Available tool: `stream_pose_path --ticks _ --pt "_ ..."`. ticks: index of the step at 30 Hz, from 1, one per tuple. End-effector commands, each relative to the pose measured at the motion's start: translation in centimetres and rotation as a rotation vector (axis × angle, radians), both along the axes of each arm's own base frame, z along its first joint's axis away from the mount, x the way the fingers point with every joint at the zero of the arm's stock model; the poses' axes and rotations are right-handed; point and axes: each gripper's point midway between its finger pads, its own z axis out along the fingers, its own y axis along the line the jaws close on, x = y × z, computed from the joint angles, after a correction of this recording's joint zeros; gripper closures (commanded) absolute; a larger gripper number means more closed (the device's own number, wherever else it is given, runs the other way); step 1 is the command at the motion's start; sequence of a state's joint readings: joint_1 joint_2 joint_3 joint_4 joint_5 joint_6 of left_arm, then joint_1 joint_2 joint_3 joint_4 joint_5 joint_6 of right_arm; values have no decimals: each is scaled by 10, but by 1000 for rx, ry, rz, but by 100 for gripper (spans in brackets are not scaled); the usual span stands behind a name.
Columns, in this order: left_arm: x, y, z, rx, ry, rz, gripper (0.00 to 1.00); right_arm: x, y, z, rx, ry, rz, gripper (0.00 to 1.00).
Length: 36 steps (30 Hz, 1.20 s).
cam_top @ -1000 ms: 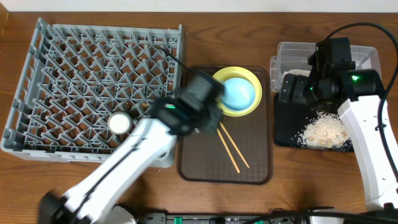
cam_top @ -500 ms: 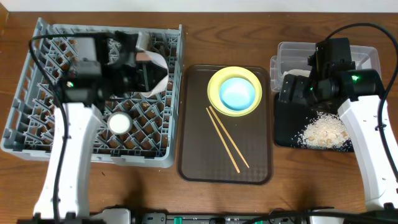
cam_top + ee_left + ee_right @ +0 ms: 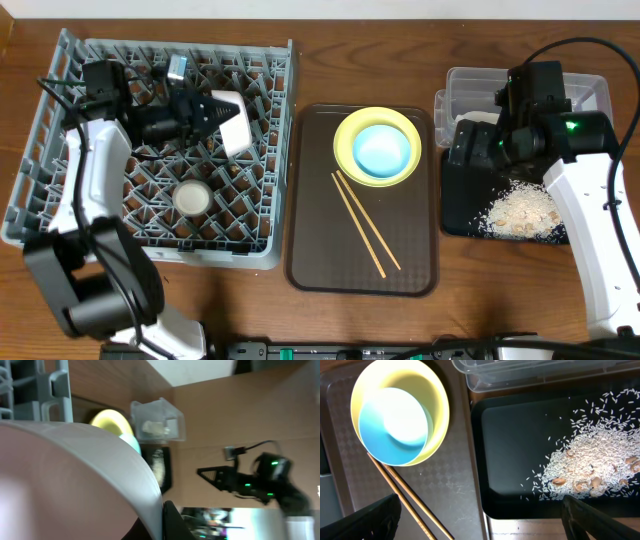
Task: Sort waste into correct bins and load items into the dishwasher
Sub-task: 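Lift the pink-white bowl with the left gripper and place it in the rack, then open the left gripper and withdraw it from the rack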
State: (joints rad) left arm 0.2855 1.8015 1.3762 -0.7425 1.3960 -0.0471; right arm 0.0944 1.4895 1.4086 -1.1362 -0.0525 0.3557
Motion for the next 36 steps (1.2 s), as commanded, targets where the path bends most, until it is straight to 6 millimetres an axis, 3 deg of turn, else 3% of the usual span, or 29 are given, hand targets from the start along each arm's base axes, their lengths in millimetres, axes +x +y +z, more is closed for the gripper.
stream_pose_path --ticks 1,8,12,13,16,22,27,31,36 --pt "2 3 6 -145 -9 -28 92 -1 -2 6 4 -17 -9 1" --pt "10 16 -29 -148 82 9 92 -1 -2 6 4 -17 -8 1" --pt "13 32 -57 -36 149 67 91 -1 -2 6 4 -15 -9 1" --pt "12 36 -62 -9 166 81 78 -2 -2 6 4 -14 -8 1" --pt "11 51 -72 41 201 124 55 -2 -2 5 4 -13 -8 1" --pt "10 78 -77 58 214 191 32 -2 -2 5 4 -13 -9 1" --pt "9 94 -79 71 223 232 18 -2 -1 5 7 -12 -7 2" --pt "9 105 -76 83 209 260 14 -2 -1 5 7 -11 -7 2" --pt "6 131 -78 313 215 339 12 -8 -13 4 -39 11 -25 2"
